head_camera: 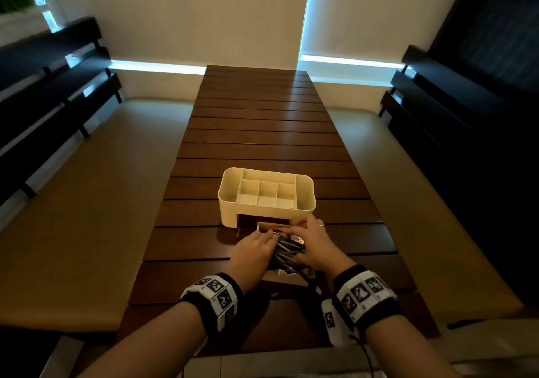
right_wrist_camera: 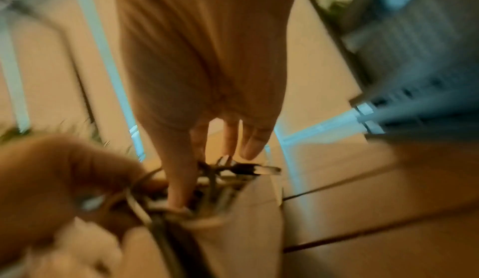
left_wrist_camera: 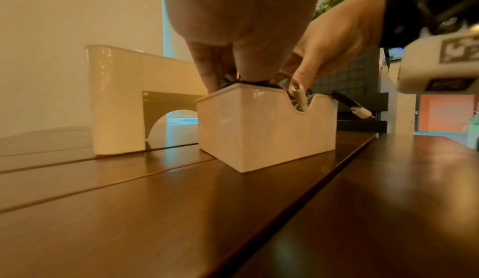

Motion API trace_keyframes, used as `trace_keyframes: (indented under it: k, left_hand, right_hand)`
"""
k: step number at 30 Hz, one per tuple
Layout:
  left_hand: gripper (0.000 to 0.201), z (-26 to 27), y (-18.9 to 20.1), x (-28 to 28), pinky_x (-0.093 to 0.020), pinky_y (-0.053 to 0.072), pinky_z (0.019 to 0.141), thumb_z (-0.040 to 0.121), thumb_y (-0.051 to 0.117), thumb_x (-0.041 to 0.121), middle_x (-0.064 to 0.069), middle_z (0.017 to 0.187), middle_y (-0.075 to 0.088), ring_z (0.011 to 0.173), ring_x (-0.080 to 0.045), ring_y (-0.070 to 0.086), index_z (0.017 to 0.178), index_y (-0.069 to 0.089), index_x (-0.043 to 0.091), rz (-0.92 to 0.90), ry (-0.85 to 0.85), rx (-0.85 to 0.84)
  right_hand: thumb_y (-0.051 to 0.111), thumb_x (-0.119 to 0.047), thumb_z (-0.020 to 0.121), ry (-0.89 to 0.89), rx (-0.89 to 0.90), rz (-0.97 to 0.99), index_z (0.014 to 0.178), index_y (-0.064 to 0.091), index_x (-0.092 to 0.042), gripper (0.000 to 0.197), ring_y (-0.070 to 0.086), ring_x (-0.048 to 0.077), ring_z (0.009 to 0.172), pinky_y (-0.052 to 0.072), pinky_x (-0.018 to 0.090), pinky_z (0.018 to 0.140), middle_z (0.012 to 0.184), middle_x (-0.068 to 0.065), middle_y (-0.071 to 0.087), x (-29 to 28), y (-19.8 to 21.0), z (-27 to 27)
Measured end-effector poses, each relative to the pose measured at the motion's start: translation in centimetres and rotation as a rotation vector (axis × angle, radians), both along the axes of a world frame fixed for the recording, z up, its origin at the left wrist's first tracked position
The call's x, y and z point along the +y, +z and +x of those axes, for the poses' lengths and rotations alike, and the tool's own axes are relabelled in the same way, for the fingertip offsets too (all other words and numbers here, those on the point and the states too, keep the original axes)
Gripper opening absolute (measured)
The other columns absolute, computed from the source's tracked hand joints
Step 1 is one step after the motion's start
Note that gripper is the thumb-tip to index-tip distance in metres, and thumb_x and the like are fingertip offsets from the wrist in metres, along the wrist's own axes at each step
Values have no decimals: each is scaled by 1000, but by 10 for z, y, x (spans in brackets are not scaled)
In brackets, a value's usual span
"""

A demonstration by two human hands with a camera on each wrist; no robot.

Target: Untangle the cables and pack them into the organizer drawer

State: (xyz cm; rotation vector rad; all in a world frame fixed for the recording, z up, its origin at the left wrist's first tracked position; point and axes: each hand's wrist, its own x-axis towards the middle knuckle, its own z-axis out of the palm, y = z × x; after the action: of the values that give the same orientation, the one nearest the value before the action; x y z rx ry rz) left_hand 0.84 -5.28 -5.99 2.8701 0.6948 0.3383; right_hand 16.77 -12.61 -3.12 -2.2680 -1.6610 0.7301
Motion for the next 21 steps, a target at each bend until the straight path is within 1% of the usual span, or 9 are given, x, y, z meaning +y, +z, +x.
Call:
trace_keyframes:
  k: [2,4,7,9,11,13,15,18,21]
  left_hand:
    - [26,2,-1,2,-27,51,59,63,74,21,-4,95,74,78,-21,62,88,75,13,141,-16,-14]
    - [26,1,-3,4,-30,51,63,68,74,22,-8,105,70,87,-22,50,91,73,12,147,-5,-71]
    - [41,-3,-2,7,-27,55,63,62,85,22,-12,98,62,83,-24,55,97,69,7,55,-52,-51]
    - [49,-7,10,8,-33,56,76,76,75,27,-12,107,56,91,-26,57,119,61,7,-46,-89,36]
    - [66,-15,22,11,-28,43,98,90,58,40,-6,124,46,112,-21,47,145,33,14,-166,-103,172]
    - [84,-23,33,13,-23,35,102,84,63,47,1,131,43,120,-14,43,150,20,20,-277,-124,260]
    - [71,-28,40,11,-22,38,101,80,70,38,3,132,47,119,-12,45,140,38,18,-297,-158,215]
    - [27,-31,40,12,-23,42,89,90,61,28,-3,117,56,105,-15,52,111,59,12,-235,-179,207]
    - [27,-25,38,17,-28,41,86,93,55,34,-4,108,61,102,-18,55,105,64,12,-202,-176,280]
  right_hand:
    - [70,-15,80,-22,-26,163,135,48,-28,61,34,19,128,31,33,112,137,-1,37,-7,-11,-7]
    - [67,-13,81,-29,-96,263,133,51,-22,55,45,21,122,41,33,103,132,2,48,-12,-18,-14]
    - [68,-8,78,6,-219,317,109,62,-10,32,59,28,95,51,36,77,105,10,60,-23,-23,-22]
    - [74,-7,72,80,-253,358,93,64,-7,23,63,28,78,53,33,62,89,10,62,-32,-26,-24]
    - [70,-16,80,130,-229,357,97,65,-7,20,62,25,84,53,33,69,94,10,61,-37,-25,-21]
    - [56,-32,92,114,-148,298,114,62,-10,32,53,19,101,46,29,86,111,5,55,-41,-19,-17]
    - [48,-38,95,139,-150,234,121,57,-12,39,47,14,107,40,23,90,117,1,49,-42,-16,-17]
    - [52,-25,94,53,-49,183,112,59,-7,26,48,9,93,42,18,82,108,2,51,-36,-14,-17]
    - [61,-27,89,47,21,53,111,64,-9,29,47,8,95,45,28,94,105,1,48,-28,-5,-10]
